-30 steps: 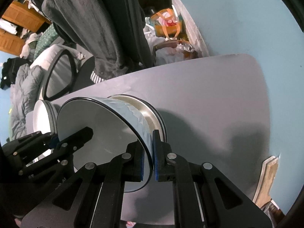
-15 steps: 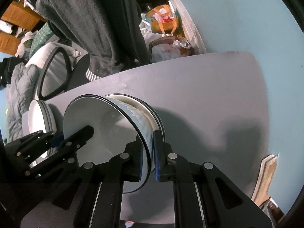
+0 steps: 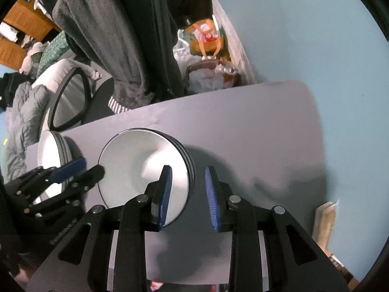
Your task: Organize plates and bowls
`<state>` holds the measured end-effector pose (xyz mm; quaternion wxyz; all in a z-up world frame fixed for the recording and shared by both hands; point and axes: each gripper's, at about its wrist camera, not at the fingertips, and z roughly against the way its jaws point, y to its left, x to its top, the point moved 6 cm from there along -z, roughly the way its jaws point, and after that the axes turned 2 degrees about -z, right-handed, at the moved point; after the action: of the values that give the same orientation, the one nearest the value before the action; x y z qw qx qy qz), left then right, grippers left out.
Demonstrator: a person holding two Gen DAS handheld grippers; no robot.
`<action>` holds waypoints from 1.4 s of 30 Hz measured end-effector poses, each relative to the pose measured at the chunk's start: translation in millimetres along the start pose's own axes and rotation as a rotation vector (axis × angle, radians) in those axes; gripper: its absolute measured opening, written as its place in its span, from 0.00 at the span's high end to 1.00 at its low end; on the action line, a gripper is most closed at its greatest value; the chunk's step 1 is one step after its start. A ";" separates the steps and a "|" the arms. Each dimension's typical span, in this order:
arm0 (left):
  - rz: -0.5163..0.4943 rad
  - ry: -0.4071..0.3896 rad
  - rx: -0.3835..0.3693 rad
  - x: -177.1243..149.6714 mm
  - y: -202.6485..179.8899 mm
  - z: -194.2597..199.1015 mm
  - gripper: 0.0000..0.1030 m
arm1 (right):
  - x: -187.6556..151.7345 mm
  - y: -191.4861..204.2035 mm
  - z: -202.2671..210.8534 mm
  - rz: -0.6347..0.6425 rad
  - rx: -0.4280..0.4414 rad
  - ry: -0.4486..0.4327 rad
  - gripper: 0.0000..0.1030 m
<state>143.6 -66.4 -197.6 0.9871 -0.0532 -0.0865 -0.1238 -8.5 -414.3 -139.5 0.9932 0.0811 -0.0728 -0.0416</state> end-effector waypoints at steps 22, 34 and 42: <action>-0.003 -0.083 -0.017 -45.6 21.0 72.1 0.42 | -26.0 20.1 60.4 0.080 -0.030 -0.130 0.51; 0.067 -0.075 -0.048 -61.5 26.5 79.1 0.32 | -45.2 22.1 61.5 0.078 -0.046 -0.133 0.47; 0.039 -0.065 -0.043 -66.1 14.7 78.1 0.32 | -51.6 20.7 59.1 0.086 -0.043 -0.127 0.47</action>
<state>72.0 -26.8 -134.5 0.9846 -0.0802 -0.1147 -0.1045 -66.9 -398.2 -85.5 0.9889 0.0539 -0.1381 -0.0053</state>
